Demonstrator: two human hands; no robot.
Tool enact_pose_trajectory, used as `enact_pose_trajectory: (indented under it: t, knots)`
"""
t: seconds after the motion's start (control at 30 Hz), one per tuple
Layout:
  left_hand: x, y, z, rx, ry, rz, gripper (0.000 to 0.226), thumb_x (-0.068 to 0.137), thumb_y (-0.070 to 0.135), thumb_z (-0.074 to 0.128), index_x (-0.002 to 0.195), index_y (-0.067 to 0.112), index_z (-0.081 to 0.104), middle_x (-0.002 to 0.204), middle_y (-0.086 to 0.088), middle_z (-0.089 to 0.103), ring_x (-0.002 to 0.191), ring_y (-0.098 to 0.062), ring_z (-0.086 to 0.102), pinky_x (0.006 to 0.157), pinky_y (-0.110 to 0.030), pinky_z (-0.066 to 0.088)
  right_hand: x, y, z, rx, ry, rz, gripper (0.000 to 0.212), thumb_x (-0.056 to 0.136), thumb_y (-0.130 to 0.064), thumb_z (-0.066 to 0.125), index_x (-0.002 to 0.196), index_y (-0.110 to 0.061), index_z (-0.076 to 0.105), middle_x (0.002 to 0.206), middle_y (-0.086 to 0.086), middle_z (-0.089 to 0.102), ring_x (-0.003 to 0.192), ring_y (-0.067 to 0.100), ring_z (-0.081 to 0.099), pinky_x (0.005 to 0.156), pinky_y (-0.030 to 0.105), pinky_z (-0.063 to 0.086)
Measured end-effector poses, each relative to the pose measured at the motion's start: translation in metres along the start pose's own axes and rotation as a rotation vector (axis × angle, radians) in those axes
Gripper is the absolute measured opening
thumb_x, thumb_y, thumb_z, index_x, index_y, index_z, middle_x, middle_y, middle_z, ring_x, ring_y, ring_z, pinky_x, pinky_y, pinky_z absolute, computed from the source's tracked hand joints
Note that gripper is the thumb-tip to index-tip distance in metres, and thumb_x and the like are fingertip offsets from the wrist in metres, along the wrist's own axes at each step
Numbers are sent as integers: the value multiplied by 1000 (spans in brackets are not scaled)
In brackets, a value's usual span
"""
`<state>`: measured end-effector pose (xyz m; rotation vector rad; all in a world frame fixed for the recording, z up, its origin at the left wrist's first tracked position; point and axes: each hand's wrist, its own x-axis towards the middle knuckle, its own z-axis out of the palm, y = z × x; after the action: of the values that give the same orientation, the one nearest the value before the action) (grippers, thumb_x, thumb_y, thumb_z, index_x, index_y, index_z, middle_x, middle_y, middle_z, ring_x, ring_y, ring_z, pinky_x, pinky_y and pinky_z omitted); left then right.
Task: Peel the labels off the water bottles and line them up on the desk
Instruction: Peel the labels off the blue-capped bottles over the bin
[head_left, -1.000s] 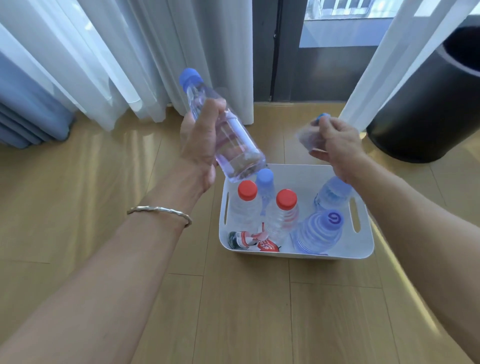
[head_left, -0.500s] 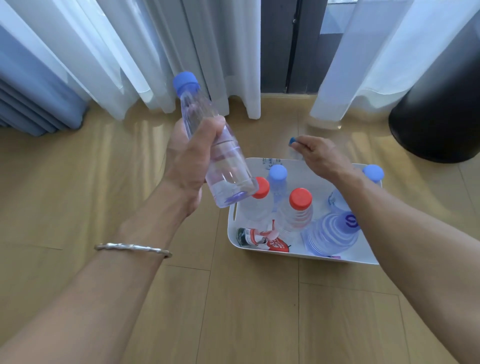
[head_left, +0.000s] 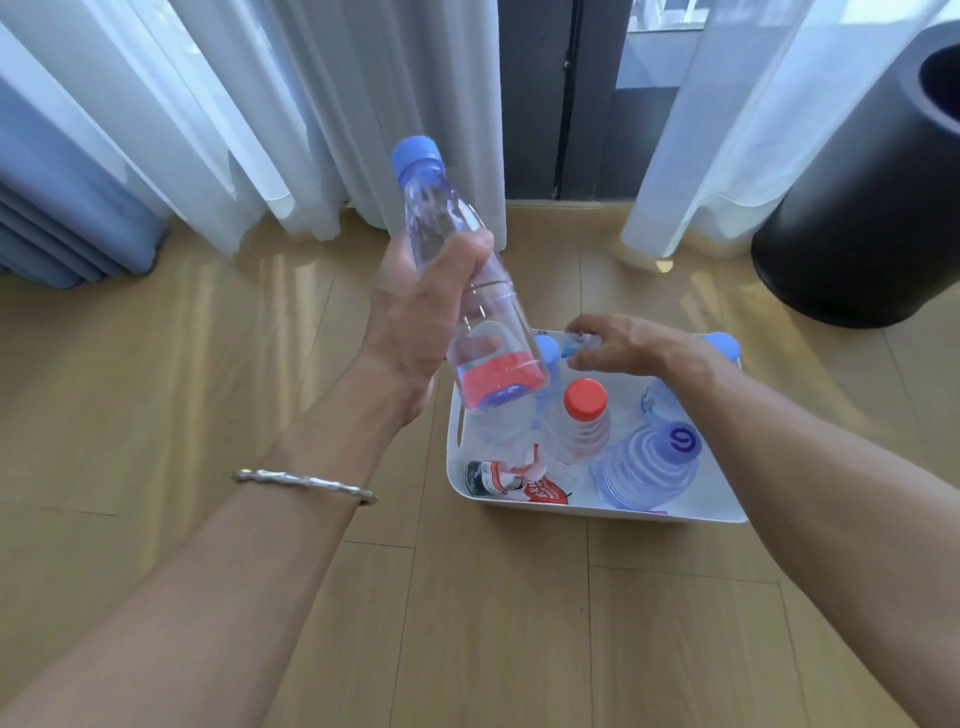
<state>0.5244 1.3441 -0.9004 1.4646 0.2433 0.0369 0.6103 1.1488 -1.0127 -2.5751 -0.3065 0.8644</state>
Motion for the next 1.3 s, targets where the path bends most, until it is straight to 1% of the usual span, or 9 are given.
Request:
enact_pose_trajectory:
  t: [0.2, 0.33, 0.5, 0.6, 0.7, 0.87, 0.97, 1.1, 1.3]
  knots:
    - [-6, 4, 3, 30, -23, -13, 15, 79, 29, 60, 92, 22, 55, 73, 6, 59, 61, -11, 61, 63, -45, 56, 0, -15, 15, -403, 6, 70, 71, 90, -45, 56, 149, -22, 23, 146, 10, 39, 132, 31, 38, 107, 49, 27]
    - [-5, 4, 13, 50, -44, -6, 13, 80, 26, 60, 89, 22, 53, 62, 13, 58, 54, -7, 58, 56, -34, 52, -8, -17, 16, -430, -45, 70, 71, 97, -32, 45, 153, -22, 2, 158, 11, 14, 145, 31, 16, 114, 54, 18]
    - [-3, 2, 37, 100, -73, -24, 23, 89, 23, 60, 110, 15, 53, 75, 6, 61, 58, -8, 64, 68, -44, 58, -22, -13, 7, -311, -16, 19, 48, 97, -18, 41, 145, -16, 38, 150, 15, 35, 137, 30, 35, 111, 33, 31]
    - [-1, 1, 53, 132, -83, -43, 38, 90, 25, 62, 123, 13, 49, 84, 2, 62, 60, -6, 67, 65, -42, 58, -44, -14, -5, -134, 118, 1, 32, 97, -21, 44, 122, -9, 60, 125, 16, 60, 108, 33, 56, 82, 30, 42]
    - [2, 1, 65, 135, -117, -14, 46, 89, 27, 66, 129, 19, 46, 95, -1, 65, 71, -8, 72, 58, -31, 57, -63, -23, -29, 229, 359, -47, 41, 97, -37, 43, 108, -6, 67, 104, 15, 70, 96, 34, 63, 78, 38, 49]
    - [11, 2, 80, 348, -197, 242, 62, 79, 35, 74, 134, 31, 45, 109, 8, 68, 99, -7, 67, 85, -38, 57, -102, -60, -72, 920, 453, -236, 45, 99, -49, 39, 112, -13, 62, 95, -1, 73, 87, 10, 71, 66, 25, 58]
    - [12, 1, 83, 404, -240, 270, 56, 78, 32, 70, 128, 42, 48, 109, 16, 67, 99, -3, 66, 90, -37, 55, -105, -64, -73, 755, 617, -271, 28, 91, -41, 61, 103, -16, 61, 88, -3, 69, 85, 13, 70, 78, 37, 58]
    - [14, 2, 76, 626, -325, 211, 66, 70, 55, 62, 132, 37, 49, 123, 13, 64, 115, -4, 58, 95, -27, 48, -98, -56, -67, 513, 743, -187, 26, 82, -46, 66, 88, -21, 60, 77, -9, 63, 75, 9, 62, 65, 22, 46]
    - [23, -6, 52, 956, -319, 63, 64, 88, 34, 63, 146, 22, 39, 150, -1, 42, 135, -17, 42, 104, -28, 35, -86, -35, -41, 297, 635, -9, 51, 77, -47, 71, 113, -14, 54, 101, 5, 66, 92, 23, 61, 77, 37, 51]
